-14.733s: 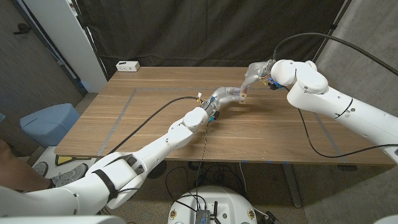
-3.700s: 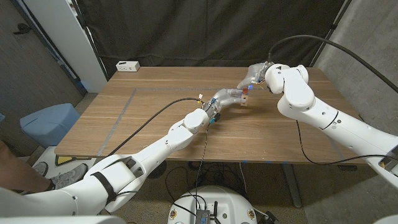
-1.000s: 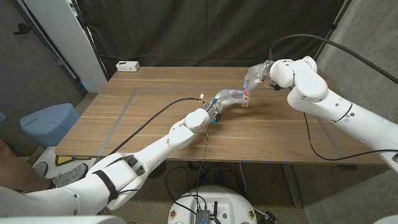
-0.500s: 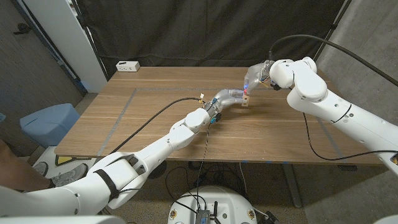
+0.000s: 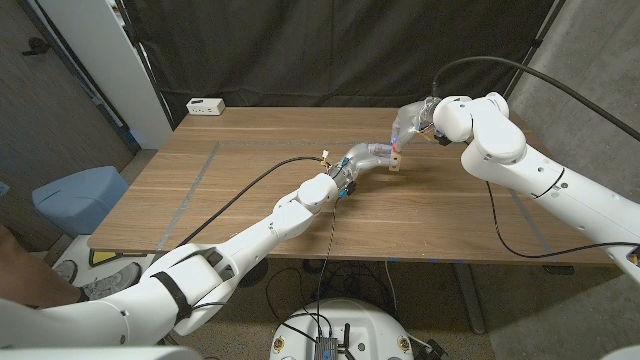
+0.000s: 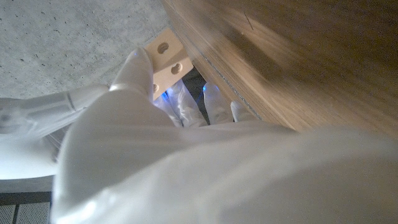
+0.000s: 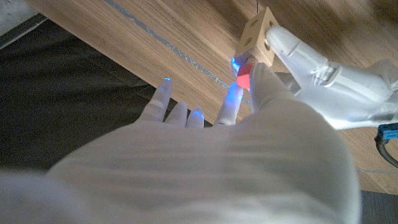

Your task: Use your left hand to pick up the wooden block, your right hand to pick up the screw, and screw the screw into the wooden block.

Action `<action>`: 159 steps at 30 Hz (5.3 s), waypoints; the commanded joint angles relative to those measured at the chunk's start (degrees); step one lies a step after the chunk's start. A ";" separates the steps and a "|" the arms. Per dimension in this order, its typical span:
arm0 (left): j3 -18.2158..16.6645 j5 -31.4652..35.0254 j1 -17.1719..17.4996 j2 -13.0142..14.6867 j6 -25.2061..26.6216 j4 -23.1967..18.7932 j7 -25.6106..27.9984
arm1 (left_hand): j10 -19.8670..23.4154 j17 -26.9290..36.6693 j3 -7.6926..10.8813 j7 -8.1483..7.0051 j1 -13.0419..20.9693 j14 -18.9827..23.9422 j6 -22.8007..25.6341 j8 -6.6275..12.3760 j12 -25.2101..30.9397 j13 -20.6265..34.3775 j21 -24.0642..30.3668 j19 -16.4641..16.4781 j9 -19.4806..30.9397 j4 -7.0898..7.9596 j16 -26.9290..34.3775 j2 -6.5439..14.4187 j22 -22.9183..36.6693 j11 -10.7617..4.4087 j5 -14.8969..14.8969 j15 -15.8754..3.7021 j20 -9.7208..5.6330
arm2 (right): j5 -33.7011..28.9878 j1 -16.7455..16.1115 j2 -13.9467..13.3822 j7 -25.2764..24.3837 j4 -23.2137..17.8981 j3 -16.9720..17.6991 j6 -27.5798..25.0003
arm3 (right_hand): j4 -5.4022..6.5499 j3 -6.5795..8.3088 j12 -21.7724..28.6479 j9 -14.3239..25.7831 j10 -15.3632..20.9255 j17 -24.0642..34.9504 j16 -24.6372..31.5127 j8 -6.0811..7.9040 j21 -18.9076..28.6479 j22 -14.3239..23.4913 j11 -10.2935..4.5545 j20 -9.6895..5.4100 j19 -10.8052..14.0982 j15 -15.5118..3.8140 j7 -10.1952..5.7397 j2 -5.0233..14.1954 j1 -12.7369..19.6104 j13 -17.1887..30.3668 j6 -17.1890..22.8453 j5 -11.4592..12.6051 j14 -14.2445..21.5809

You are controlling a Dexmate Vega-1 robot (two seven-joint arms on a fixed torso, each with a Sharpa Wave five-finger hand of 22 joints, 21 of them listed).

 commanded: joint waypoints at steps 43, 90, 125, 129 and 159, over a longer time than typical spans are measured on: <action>0.02 0.07 0.70 0.60 0.83 -1.57 0.16 | 0.90 0.26 1.60 0.69 -3.50 0.65 3.15 0.41 0.30 10.02 0.52 -0.02 0.14 0.98 -0.14 5.06 0.32 -0.30 0.33 -5.06 0.39 | 5.68 -1.13 -0.87 -4.78 -0.28 1.01 -2.00 | 2.03 -1.32 1.18 0.23 6.68 0.34 1.35 3.55 0.47 -0.01 1.82 -8.74 5.65 -3.68 4.20 2.48 -2.26 0.01 8.89 -0.31 5.33; 0.11 -0.87 -0.28 -0.08 0.81 0.31 -1.56 | 0.41 0.20 2.06 0.91 -4.06 0.47 2.37 0.05 0.06 9.97 0.45 -0.32 0.13 1.26 -0.41 5.37 0.33 -0.20 0.57 -4.67 0.58 | 1.80 0.71 0.72 -8.26 3.04 -4.03 -6.55 | 1.99 -3.23 2.25 -1.64 17.89 0.43 2.43 4.56 0.27 0.01 2.09 -10.18 12.32 -6.73 8.33 5.14 -5.29 -0.76 22.20 -0.39 13.38; 0.06 -1.41 -0.19 0.53 0.76 -0.31 -3.05 | 0.27 -0.04 2.89 1.10 -4.37 0.61 2.09 -0.15 0.05 9.99 0.39 -0.65 0.09 1.29 -0.69 5.78 0.35 -0.17 0.90 -4.39 0.92 | -5.53 -1.37 2.21 -6.20 1.64 -3.29 -7.64 | 2.48 -5.84 0.63 -2.08 21.70 0.53 1.66 3.01 -0.27 0.08 1.72 -10.20 13.73 -7.07 8.10 5.06 -9.89 -1.04 27.99 -0.38 15.43; 0.08 -1.45 -0.45 0.37 0.56 0.21 -3.25 | 0.26 -0.08 2.98 1.17 -4.45 0.60 1.97 -0.21 0.01 9.93 0.39 -0.68 0.08 1.30 -0.74 5.79 0.35 -0.15 0.93 -4.34 0.94 | -5.17 -1.76 2.13 -5.98 1.22 -2.48 -7.28 | 2.86 -6.70 -0.19 -1.97 20.45 0.55 0.97 0.93 -0.49 0.10 2.70 -9.60 12.95 -6.05 8.16 4.48 -11.83 -0.98 24.56 -0.34 14.51; -0.05 -1.74 -0.65 0.33 0.75 0.74 -3.55 | 0.17 -0.11 3.21 1.18 -4.66 0.65 1.96 -0.29 -0.18 9.62 0.42 -0.76 0.04 1.18 -0.74 5.70 0.36 -0.15 1.05 -4.28 1.09 | 4.28 -1.38 -0.97 -4.13 -1.90 0.89 -1.96 | 1.33 -8.05 -1.79 -0.61 5.88 0.03 -1.21 -10.02 -0.70 0.15 3.16 -1.79 6.74 -0.20 7.47 1.56 -15.14 -0.57 3.10 -0.28 5.93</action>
